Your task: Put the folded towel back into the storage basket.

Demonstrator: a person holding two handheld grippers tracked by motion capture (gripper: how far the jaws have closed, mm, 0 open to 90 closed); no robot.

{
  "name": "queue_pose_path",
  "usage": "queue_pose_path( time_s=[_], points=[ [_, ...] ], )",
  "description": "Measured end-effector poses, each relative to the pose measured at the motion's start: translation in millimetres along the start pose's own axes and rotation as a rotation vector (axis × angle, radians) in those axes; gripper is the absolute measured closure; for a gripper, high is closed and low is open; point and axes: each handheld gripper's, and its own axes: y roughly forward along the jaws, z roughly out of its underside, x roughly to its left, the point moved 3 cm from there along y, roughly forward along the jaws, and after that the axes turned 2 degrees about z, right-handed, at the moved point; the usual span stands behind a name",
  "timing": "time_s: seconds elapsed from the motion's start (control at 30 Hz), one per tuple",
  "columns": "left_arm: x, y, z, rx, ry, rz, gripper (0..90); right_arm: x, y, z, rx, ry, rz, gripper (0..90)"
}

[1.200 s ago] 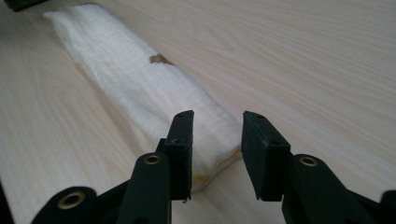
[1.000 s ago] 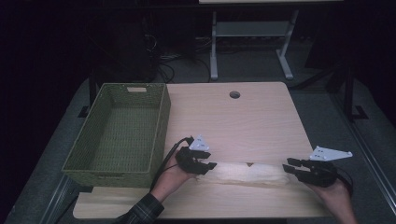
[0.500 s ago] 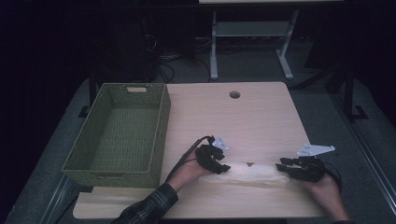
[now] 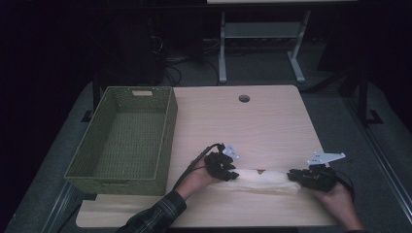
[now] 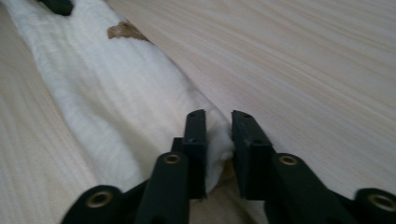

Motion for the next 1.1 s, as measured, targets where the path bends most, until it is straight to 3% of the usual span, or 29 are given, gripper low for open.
queue_pose_path(
  time_s=[0.07,0.13,0.33,0.43,0.73,1.1],
  points=[
    [-0.1,0.4,0.2,0.001,-0.010,0.035,78.9,-0.3,-0.2,-0.1,0.011,0.016,-0.016,82.3],
    [-0.6,0.4,-0.4,0.006,-0.011,0.041,83.4,-0.3,-0.1,-0.5,0.013,0.018,-0.023,84.7],
    [-1.4,-4.5,-0.5,0.007,-0.034,0.040,85.3,1.8,-0.7,-5.3,0.007,-0.002,0.012,85.7],
    [-1.6,-12.4,-1.8,-0.023,-0.040,0.035,85.4,1.7,-3.4,-11.8,-0.016,-0.017,0.024,85.8],
    [-5.7,-48.8,-4.5,-0.105,-0.064,0.022,85.6,0.2,-10.4,-42.9,-0.094,-0.055,0.040,86.0],
    [0.6,-109.5,-12.9,-0.164,-0.045,-0.069,85.6,9.2,-13.3,-100.4,-0.196,-0.123,0.044,86.0]
  ],
)
